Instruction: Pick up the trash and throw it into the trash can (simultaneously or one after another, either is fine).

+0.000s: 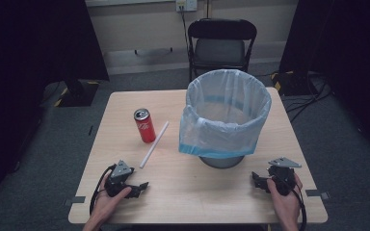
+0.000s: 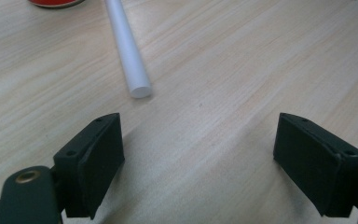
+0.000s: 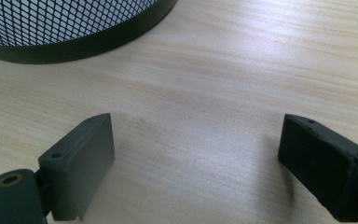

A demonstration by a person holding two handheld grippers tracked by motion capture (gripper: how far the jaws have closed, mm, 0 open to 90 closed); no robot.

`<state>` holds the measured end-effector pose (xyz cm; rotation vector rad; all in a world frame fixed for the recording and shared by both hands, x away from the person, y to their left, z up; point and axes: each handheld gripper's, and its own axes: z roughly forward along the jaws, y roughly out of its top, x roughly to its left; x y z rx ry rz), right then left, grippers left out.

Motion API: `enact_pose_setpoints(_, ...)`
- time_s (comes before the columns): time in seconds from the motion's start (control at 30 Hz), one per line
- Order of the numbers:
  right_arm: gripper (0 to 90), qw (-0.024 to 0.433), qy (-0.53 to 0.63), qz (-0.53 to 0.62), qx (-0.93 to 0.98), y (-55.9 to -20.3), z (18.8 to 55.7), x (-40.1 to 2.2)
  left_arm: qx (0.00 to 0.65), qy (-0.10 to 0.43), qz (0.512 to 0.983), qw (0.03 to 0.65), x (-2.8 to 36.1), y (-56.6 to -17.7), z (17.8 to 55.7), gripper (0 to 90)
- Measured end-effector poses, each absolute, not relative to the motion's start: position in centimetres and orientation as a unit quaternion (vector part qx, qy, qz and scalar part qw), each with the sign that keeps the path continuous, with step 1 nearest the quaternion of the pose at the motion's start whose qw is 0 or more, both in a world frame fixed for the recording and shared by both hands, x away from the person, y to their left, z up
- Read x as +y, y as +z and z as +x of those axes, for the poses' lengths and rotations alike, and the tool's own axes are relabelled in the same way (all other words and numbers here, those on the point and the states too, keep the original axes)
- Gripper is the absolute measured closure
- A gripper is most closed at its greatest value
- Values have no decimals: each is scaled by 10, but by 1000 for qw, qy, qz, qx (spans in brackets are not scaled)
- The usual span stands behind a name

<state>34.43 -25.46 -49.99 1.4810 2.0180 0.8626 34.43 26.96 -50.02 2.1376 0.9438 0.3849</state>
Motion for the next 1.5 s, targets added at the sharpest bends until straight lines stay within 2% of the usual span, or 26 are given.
enact_pose_setpoints(0.13,100,244,316,542,739,-500,344,-255,378,123,830,392,275,-497,342,193)
enact_pose_setpoints(0.23,100,245,316,542,739,-500,344,-255,379,132,825,398,277,-493,339,188)
enact_pose_setpoints(0.43,99,245,316,542,739,-500,344,-255,389,143,792,449,281,-476,340,227)
enact_pose_setpoints(0.73,100,245,316,542,739,-500,344,-255,361,187,790,460,269,-449,367,228)
enact_pose_setpoints(0.9,100,245,316,542,739,-500,344,-255,384,181,765,484,279,-444,390,233)
enact_pose_setpoints(1.5,100,245,316,542,739,-500,344,-255,364,197,775,478,279,-428,436,186)
